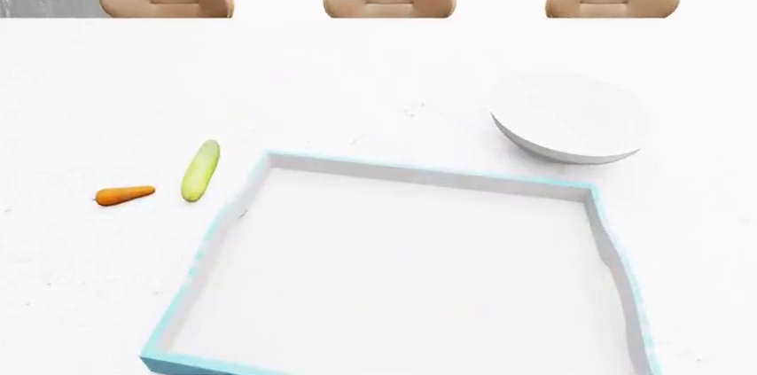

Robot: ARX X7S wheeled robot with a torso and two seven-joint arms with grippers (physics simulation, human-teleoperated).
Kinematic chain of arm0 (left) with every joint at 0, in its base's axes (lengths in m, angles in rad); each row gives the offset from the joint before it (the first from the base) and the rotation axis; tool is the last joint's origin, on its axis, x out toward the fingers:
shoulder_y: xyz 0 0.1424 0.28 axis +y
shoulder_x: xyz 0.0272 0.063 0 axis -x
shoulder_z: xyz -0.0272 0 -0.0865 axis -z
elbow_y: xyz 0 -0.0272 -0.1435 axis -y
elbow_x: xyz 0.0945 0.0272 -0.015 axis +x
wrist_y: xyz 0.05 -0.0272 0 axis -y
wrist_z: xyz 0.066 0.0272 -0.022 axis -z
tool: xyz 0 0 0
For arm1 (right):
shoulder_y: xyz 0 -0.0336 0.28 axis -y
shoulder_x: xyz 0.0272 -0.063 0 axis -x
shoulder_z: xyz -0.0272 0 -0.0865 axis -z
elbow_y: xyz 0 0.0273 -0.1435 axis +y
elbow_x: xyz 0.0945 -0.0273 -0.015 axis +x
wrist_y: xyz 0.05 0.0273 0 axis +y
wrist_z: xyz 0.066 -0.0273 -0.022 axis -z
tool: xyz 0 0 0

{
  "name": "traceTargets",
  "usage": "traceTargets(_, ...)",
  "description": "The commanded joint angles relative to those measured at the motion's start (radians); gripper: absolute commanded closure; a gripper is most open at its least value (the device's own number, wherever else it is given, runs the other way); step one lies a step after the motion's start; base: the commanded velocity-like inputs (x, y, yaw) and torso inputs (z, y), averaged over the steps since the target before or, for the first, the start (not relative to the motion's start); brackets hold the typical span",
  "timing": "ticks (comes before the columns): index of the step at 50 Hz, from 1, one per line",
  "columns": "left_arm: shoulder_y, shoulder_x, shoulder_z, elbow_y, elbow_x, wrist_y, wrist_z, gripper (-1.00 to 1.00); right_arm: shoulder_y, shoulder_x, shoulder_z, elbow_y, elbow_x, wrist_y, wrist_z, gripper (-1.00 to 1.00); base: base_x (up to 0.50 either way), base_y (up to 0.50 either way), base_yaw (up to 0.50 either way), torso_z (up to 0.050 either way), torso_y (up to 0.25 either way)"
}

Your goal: Place the two vegetables and bowl onto the tray for setting up a vegetable dip station.

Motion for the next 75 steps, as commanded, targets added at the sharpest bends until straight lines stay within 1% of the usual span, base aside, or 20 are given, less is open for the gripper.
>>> traceTargets(1, 0.026, 0.02, 0.03, -0.034, 0.016, 0.039, 0.005, -1.0, -0.069, 0.076, -0.263, -0.035, -0.196, -0.128, -0.143, -1.0, 0.0, 0.0, 0.0, 0.0, 0.0)
traceTargets(5, 0.059, 0.013, 0.035, -0.011, 0.011, 0.037, 0.004, -1.0, -0.122, 0.154, -0.323, -0.115, -0.258, -0.275, -0.19, -1.0, 0.0, 0.0, 0.0, 0.0, 0.0)
traceTargets(7, 0.079, 0.012, 0.036, -0.006, 0.007, 0.04, 0.0, -1.0, -0.055, 0.15, -0.488, -0.086, -0.392, -0.234, -0.327, -1.0, 0.0, 0.0, 0.0, 0.0, 0.0)
traceTargets(8, 0.079, 0.012, 0.036, -0.006, 0.007, 0.04, 0.0, -1.0, -0.055, 0.15, -0.488, -0.084, -0.393, -0.235, -0.328, -1.0, 0.0, 0.0, 0.0, 0.0, 0.0)
traceTargets(9, 0.1, 0.005, 0.041, 0.007, 0.005, 0.039, 0.003, -1.0, -0.023, 0.166, -0.579, -0.098, -0.469, -0.225, -0.398, -1.0, 0.0, 0.0, 0.0, 0.0, 0.0)
traceTargets(12, 0.12, 0.002, 0.038, 0.013, -0.002, 0.043, -0.001, -1.0, 0.01, 0.191, -0.644, -0.129, -0.521, -0.228, -0.467, -1.0, 0.0, 0.0, 0.0, 0.0, 0.0)
traceTargets(13, 0.128, 0.003, 0.034, 0.014, -0.006, 0.048, -0.004, -1.0, 0.033, 0.205, -0.69, -0.145, -0.564, -0.233, -0.508, -1.0, 0.0, 0.0, 0.0, 0.0, 0.0)
traceTargets(15, 0.138, 0.002, 0.027, 0.021, -0.014, 0.053, -0.006, -1.0, 0.069, 0.229, -0.781, -0.143, -0.669, -0.3, -0.567, -1.0, 0.0, 0.0, 0.0, 0.0, 0.0)
traceTargets(17, 0.146, 0.0, 0.026, 0.024, -0.016, 0.061, -0.006, -1.0, 0.094, 0.222, -0.784, -0.137, -0.657, -0.281, -0.619, -1.0, 0.0, 0.0, 0.0, 0.0, 0.0)
traceTargets(19, 0.15, 0.003, 0.02, 0.02, -0.02, 0.071, -0.009, -1.0, 0.121, 0.222, -0.824, -0.12, -0.703, -0.309, -0.661, -1.0, 0.0, 0.0, 0.0, 0.0, 0.0)
traceTargets(21, 0.162, 0.001, 0.016, 0.028, -0.026, 0.075, -0.012, -1.0, 0.125, 0.235, -0.84, -0.134, -0.719, -0.308, -0.675, -1.0, 0.0, 0.0, 0.0, 0.0, 0.0)
traceTargets(23, 0.169, -0.005, 0.015, 0.038, -0.028, 0.075, -0.011, -1.0, 0.128, 0.267, -0.897, -0.144, -0.781, -0.354, -0.689, -1.0, 0.0, 0.0, 0.0, 0.0, 0.0)
traceTargets(31, 0.152, -0.013, 0.02, 0.057, -0.023, 0.057, -0.004, -1.0, 0.093, 0.265, -0.904, -0.109, -0.789, -0.403, -0.655, -1.0, 0.0, 0.0, 0.0, 0.0, 0.0)
traceTargets(36, 0.153, -0.011, 0.017, 0.061, -0.024, 0.058, -0.008, -1.0, 0.013, 0.273, -0.896, -0.142, -0.764, -0.412, -0.58, -1.0, 0.0, 0.0, 0.0, 0.0, 0.0)
traceTargets(37, 0.15, -0.008, 0.017, 0.059, -0.024, 0.059, -0.008, -1.0, -0.02, 0.267, -0.889, -0.123, -0.758, -0.455, -0.527, -1.0, 0.0, 0.0, 0.0, 0.0, 0.0)
traceTargets(42, 0.151, -0.017, 0.013, 0.085, -0.028, 0.044, -0.009, -1.0, -0.079, 0.261, -0.898, -0.084, -0.766, -0.561, -0.454, -1.0, 0.0, 0.0, 0.0, 0.0, 0.0)
traceTargets(53, 0.139, -0.027, 0.01, 0.136, -0.031, -0.009, -0.013, -1.0, -0.119, 0.246, -0.947, 0.11, -0.869, -1.004, -0.311, -1.0, 0.0, 0.0, 0.0, 0.0, 0.0)
traceTargets(56, 0.14, -0.031, 0.008, 0.138, -0.032, -0.01, -0.014, -1.0, -0.138, 0.229, -0.946, 0.136, -0.864, -1.017, -0.289, -1.0, 0.0, 0.0, 0.0, 0.0, 0.0)
traceTargets(67, 0.139, -0.036, 0.009, 0.137, -0.029, -0.01, -0.014, -1.0, -0.256, 0.113, -0.934, 0.385, -0.839, -1.128, -0.138, -1.0, 0.0, 0.0, 0.0, 0.0, 0.0)
traceTargets(75, 0.14, -0.03, 0.011, 0.136, -0.028, -0.009, -0.015, -1.0, -0.279, 0.068, -0.93, 0.476, -0.842, -1.169, -0.093, -1.0, 0.0, 0.0, 0.0, 0.0, 0.0)
